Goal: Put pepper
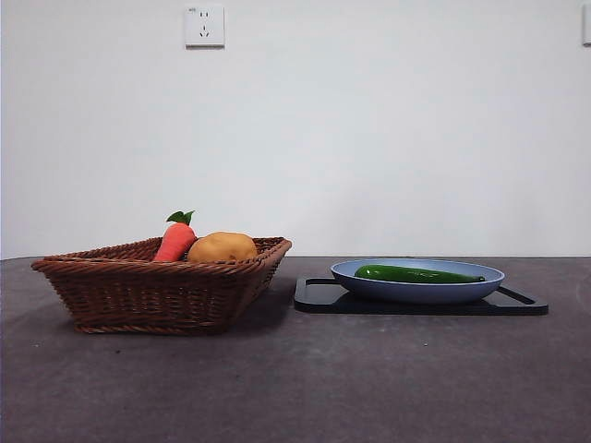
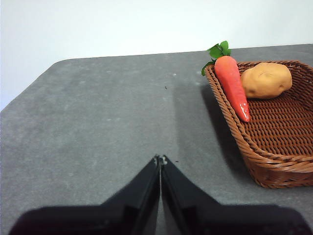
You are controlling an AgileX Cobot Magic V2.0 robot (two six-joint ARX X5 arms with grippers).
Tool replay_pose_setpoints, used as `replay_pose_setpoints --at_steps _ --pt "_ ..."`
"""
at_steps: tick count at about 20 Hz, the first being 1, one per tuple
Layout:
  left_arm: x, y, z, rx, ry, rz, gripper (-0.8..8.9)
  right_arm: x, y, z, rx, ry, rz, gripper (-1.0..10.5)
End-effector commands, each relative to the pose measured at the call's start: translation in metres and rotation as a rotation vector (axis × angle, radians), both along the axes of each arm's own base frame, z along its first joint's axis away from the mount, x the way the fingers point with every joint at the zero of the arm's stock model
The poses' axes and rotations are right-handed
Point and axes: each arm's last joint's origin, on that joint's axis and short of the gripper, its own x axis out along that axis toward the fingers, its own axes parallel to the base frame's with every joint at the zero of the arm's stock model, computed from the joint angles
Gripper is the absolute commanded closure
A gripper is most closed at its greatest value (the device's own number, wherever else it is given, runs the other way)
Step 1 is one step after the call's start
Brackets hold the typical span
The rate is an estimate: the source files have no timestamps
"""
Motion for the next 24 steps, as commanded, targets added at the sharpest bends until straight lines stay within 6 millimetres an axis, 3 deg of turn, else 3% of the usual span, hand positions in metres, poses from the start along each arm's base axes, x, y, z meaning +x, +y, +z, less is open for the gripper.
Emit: replay_pose_setpoints --at_steps 1,6,9,13,18,21,24 --pt "0.000 0.000 -0.001 -0.010 -0.004 0.003 8.05 0.003 -0.002 0.003 -0.002 -0.011 -0.010 9.4" --pt "0.000 0.000 -0.001 -0.010 -0.004 0.003 8.05 0.004 0.003 0.003 0.020 -0.015 0.019 9.4" --pt "0.000 0.000 -0.001 -0.010 -0.005 0.003 8.05 0.003 -0.010 0.004 0.008 -0.032 -0.019 9.4" --pt "0.000 0.000 -0.001 -0.010 -0.005 0.003 8.05 0.007 -0.011 0.006 0.004 -0.082 -0.018 9.4" --pt "0.000 0.000 -0.001 -0.010 -0.005 0.003 8.05 0.013 -0.008 0.015 -0.082 -0.336 0.043 9.4" --pt "0.000 0.000 -0.001 -0.010 -0.005 0.003 8.05 -0.003 0.004 0.014 -0.136 -0.591 0.081 9.4" --pt "0.000 0.000 -0.001 -0.010 -0.005 0.003 8.05 -0.034 0.009 -0.004 -0.166 -0.721 0.070 9.4"
